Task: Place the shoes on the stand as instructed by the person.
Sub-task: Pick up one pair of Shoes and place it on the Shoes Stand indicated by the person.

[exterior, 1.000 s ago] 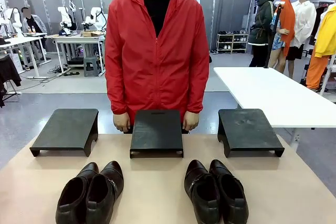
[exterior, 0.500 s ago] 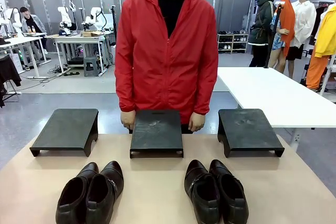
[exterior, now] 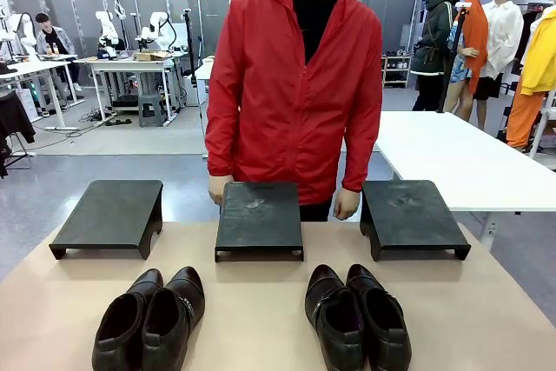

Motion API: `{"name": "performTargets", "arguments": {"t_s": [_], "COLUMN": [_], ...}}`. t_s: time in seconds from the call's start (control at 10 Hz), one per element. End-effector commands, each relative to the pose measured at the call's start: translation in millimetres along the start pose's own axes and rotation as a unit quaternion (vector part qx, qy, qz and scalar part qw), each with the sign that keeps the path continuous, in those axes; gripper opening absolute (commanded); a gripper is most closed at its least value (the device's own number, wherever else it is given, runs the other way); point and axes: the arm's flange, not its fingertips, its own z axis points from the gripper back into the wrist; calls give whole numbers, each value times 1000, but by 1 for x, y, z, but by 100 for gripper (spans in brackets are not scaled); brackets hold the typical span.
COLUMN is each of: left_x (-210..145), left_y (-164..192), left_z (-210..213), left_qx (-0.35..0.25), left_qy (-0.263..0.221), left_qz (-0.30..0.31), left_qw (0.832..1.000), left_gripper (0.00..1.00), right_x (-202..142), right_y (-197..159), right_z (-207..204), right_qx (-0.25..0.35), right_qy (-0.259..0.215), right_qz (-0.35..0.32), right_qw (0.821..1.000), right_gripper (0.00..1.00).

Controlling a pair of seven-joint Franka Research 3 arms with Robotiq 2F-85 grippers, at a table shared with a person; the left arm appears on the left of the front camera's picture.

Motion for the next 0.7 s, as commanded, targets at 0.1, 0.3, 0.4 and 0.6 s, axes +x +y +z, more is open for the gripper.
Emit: {"name": "performTargets", "arguments": {"t_s": [0.1, 0.3, 0.4, 0.6], "left_x": [-1, -1, -1, -1], "left_y": [0, 0, 0, 0], "left_z": [0, 0, 0, 0], "left_qx": [-6, -6, -6, -6], "left_qy": [0, 0, 0, 0], "left_qz": [-4, -4, -4, -4], "left_qw": [1000, 1000, 1000, 1000], "left_gripper": [100, 100, 100, 100], "right_x": [1, 1, 1, 1], "right_y": [1, 1, 1, 1], "right_z": [1, 1, 1, 1], "right_qx": [5, 5, 5, 5], "right_qy": [0, 0, 0, 0], "right_qz": [0, 0, 0, 0], "right_qw": [1000, 1000, 1000, 1000], "right_gripper": [100, 100, 100, 100]}}
